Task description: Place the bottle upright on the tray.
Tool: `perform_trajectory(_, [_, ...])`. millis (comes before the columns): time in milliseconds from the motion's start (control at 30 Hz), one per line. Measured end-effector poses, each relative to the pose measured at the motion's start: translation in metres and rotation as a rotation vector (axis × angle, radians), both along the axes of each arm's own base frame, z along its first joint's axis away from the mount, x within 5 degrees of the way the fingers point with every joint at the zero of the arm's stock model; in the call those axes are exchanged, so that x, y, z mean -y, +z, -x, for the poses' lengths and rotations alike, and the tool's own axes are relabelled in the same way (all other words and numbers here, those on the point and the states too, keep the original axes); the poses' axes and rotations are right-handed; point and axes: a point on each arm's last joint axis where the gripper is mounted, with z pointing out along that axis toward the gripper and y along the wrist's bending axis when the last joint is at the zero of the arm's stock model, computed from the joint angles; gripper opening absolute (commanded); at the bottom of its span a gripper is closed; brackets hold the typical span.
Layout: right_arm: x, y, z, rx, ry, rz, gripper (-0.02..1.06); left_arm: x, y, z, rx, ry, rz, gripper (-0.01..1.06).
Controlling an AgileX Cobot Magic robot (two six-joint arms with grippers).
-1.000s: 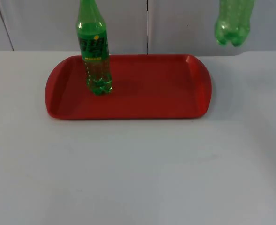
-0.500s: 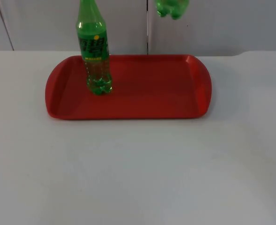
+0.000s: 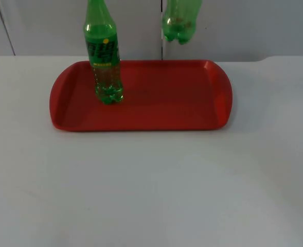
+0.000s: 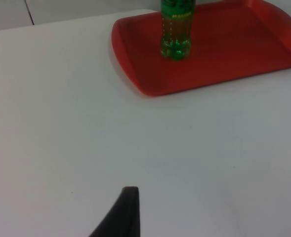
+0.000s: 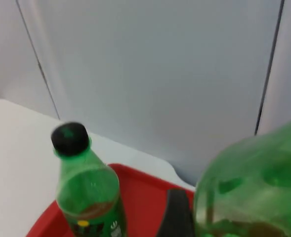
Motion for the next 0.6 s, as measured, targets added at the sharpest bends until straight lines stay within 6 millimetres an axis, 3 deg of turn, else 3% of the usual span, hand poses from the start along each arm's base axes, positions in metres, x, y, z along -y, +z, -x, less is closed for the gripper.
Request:
perform_trajectory(267, [-0.016, -0.058, -0.027, -0.050, 0.000, 0.030, 0.00, 0.000, 0.000, 0.000, 0.000, 0.000, 0.000, 1.05])
perform_trajectory(600, [-0.040, -0.107, -0.068, -0.053, 0.000, 0.032, 0.00, 0.000, 0.000, 0.000, 0.000, 0.000, 0.000, 1.05])
